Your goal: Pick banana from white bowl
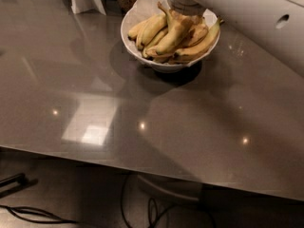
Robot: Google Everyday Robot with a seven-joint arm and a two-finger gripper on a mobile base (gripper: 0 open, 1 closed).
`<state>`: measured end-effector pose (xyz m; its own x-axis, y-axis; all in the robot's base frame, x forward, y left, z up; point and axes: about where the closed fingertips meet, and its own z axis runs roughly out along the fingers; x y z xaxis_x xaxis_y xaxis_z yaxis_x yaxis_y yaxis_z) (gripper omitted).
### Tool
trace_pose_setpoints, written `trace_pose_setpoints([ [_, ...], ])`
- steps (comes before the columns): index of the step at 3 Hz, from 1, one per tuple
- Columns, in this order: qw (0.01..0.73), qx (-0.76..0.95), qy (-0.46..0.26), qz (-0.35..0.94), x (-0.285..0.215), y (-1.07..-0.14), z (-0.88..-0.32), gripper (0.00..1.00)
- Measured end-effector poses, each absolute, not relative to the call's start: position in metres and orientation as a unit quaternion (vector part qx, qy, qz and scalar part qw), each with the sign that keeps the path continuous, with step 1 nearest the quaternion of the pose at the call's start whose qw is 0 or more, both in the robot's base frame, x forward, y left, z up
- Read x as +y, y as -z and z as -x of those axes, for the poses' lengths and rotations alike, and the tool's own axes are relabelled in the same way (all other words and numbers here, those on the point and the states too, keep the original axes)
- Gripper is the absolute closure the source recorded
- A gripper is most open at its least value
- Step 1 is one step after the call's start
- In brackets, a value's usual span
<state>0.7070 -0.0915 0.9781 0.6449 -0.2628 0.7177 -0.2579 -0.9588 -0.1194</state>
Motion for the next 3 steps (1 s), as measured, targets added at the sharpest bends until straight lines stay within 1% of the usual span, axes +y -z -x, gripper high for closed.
trace_pose_setpoints([
  [1,0.007,0.151,0.402,0.903,-0.092,-0.992,-0.69,1.0],
  [2,0.016,0.168,0.398,0.902,-0.097,-1.006,-0.674,1.0],
  [3,0.033,0.194,0.379,0.904,-0.108,-1.017,-0.659,1.0],
])
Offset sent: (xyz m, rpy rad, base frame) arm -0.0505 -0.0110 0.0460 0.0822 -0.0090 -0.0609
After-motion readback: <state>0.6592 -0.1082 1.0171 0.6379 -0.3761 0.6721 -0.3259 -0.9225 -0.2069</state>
